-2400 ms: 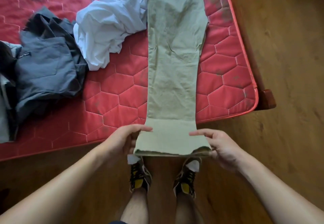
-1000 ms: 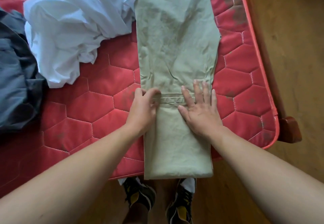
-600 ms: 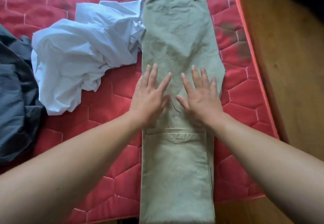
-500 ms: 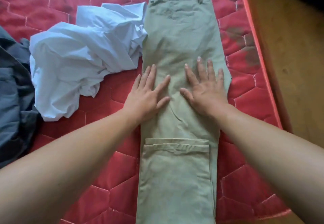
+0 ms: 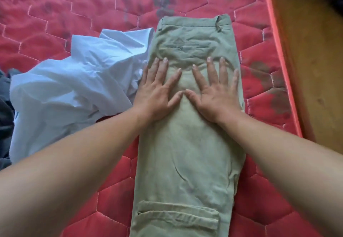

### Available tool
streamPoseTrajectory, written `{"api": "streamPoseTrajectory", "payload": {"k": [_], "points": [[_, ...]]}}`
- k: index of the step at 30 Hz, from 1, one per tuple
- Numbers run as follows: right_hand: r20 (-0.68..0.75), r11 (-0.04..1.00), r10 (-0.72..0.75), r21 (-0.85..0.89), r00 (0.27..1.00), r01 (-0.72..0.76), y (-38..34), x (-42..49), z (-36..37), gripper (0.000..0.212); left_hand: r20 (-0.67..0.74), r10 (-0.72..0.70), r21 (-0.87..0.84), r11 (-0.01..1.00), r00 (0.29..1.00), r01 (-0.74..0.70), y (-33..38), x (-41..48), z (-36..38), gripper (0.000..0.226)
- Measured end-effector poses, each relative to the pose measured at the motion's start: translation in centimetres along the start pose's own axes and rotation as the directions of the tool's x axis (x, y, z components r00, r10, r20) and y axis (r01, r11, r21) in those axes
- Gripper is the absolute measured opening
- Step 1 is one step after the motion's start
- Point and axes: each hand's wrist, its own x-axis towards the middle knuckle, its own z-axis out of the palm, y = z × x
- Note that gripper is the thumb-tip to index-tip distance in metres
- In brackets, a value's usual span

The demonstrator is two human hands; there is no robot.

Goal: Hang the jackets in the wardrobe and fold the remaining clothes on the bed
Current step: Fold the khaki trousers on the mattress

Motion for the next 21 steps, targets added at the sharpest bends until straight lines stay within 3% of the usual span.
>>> {"api": "streamPoseTrajectory", "payload": {"k": [4, 10, 16, 21], "points": [[-0.075, 1.000, 0.002, 0.001, 0.997, -0.002, 0.1, -0.2, 0.9, 0.080, -0.045, 0.045, -0.178, 0.983, 0.998, -0.052, -1.4, 0.0, 0.2, 0.067], [-0.069, 1.000, 0.002, -0.007, 0.998, -0.003, 0.0, -0.2, 0.7, 0.079, -0.048, 0.049, -0.193, 0.980, 0.998, -0.057, -1.5, -0.2, -0.1, 0.070], [-0.051, 1.000, 0.009, -0.018, 0.999, -0.010, 0.0, -0.1, 0.6, 0.080, -0.062, 0.041, -0.385, 0.921, 0.997, -0.062, -3.4, -0.4, -0.5, 0.073], [-0.018, 0.999, 0.017, -0.029, 1.000, -0.017, 0.0, 0.1, 0.5, 0.081, 0.009, 0.066, -0.279, 0.958, 0.998, -0.061, -3.8, -0.7, -1.6, 0.072]]}}
